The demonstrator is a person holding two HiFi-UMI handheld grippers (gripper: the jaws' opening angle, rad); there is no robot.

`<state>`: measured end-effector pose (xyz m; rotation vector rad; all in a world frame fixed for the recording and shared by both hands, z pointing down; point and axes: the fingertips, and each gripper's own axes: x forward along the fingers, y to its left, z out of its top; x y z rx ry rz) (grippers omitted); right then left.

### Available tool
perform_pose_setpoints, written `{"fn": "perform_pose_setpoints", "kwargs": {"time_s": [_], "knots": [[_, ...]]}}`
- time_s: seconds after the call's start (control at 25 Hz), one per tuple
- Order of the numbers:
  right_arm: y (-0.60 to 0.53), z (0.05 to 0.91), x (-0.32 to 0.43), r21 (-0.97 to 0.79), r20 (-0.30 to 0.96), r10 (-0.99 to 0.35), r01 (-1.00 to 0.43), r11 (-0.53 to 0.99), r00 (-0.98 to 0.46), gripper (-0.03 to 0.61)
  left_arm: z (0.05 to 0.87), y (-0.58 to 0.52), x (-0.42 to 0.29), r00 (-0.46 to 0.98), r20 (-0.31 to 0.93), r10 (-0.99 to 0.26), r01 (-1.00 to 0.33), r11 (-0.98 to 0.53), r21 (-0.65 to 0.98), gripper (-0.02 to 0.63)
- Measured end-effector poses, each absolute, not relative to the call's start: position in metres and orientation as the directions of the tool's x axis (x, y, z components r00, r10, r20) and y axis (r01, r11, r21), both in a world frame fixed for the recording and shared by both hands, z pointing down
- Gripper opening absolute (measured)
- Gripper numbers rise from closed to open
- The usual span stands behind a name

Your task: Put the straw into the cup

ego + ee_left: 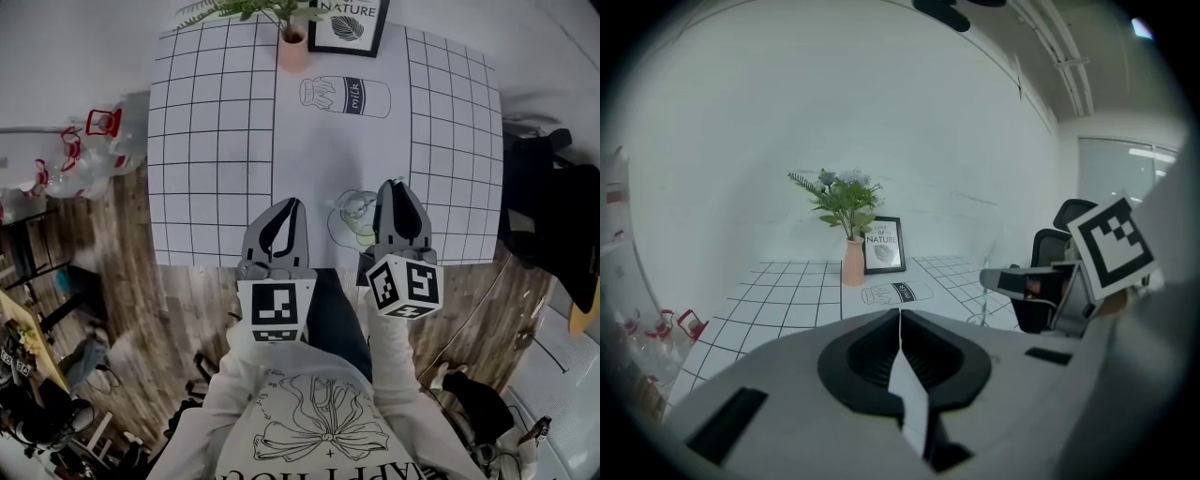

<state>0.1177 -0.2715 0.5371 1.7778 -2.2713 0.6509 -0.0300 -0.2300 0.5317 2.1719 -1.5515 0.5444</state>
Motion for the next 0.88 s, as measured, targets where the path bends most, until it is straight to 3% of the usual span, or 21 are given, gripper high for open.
{"fn": "perform_pose_setpoints", "kwargs": {"time_s": [0.24,0.88], "knots": [[-0.273,0.525,0.118,-0.222,0.386,-0.887,-0.959,0.177,-0.253,0.074,0.519,-0.237,-0.032,0.304,0.512,-0.803,-0.95,-0.297,0.098,0.008],[-0.245,0.43,0.123,-0.151,0.254,-0.941,-0.97,0.19,-0.224,0.064,0.422,-0.245,-0.015,0.348,0.329,-0.878,-0.937,-0.341,0.08,0.008]]}}
